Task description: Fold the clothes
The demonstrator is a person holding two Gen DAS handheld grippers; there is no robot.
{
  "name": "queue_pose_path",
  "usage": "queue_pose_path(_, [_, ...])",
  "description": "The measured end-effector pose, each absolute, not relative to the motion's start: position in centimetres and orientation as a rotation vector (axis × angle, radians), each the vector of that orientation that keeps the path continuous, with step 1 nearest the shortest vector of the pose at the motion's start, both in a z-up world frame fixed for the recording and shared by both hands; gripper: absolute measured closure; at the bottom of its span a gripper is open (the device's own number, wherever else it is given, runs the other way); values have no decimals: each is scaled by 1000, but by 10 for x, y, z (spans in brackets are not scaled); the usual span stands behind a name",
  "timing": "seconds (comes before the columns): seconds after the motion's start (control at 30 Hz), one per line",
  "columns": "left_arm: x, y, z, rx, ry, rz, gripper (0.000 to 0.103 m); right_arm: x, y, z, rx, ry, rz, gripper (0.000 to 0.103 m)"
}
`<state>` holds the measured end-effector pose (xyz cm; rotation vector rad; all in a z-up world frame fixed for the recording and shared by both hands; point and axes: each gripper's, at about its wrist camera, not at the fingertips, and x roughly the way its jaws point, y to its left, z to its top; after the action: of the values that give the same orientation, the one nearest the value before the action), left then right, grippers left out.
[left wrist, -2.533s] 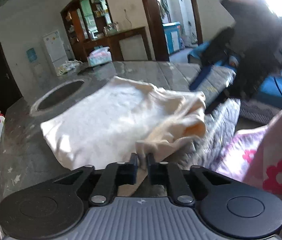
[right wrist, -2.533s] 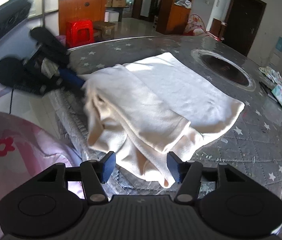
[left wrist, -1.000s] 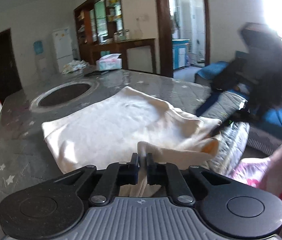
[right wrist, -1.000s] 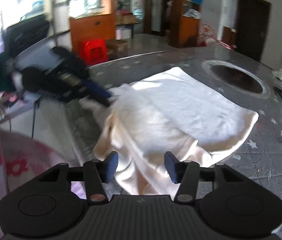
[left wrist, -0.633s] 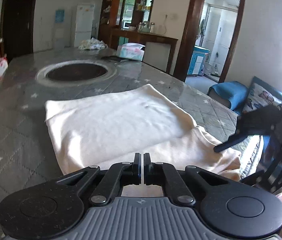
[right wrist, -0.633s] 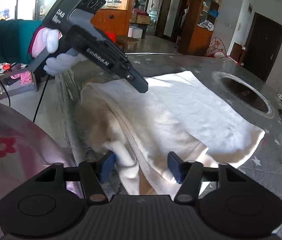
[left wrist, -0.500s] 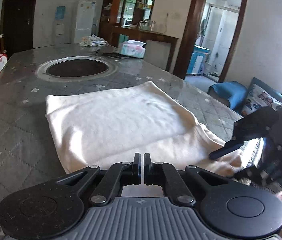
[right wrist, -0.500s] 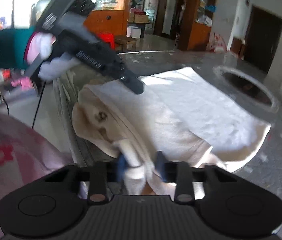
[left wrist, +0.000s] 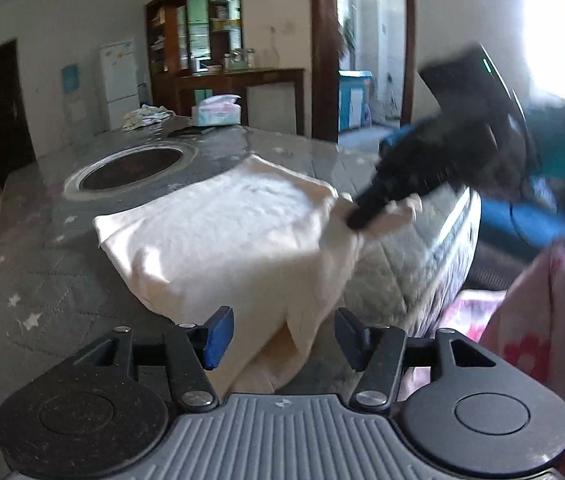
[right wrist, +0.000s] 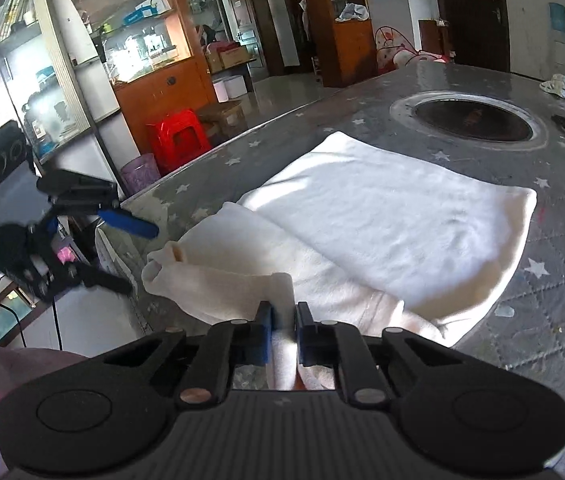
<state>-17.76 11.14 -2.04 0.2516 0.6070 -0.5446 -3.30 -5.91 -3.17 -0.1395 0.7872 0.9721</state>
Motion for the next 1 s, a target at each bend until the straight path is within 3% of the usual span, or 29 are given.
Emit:
queue_pose_path(0.13, [-173,104,-36,330,616,-518,50,-34,-58,-31,-130,783,960,94])
queue_pose_path(0.2, [-170,102,-43,366,612,-502,68,-36,-59,-31,-128,779,957,94])
queue_pose_path(0.33, [-166,112,-36,289,599,-496,93,-45,-62,-27,-110,759,962,94])
queue_pose_path(0.8, [-224,117,28,129,518,-538,95,-112,-90,35,-111,668,1022,95])
queue_pose_path(1.0, [-185,116,40,138,522,-510,96,-81,-85,51,-118,638,993,95])
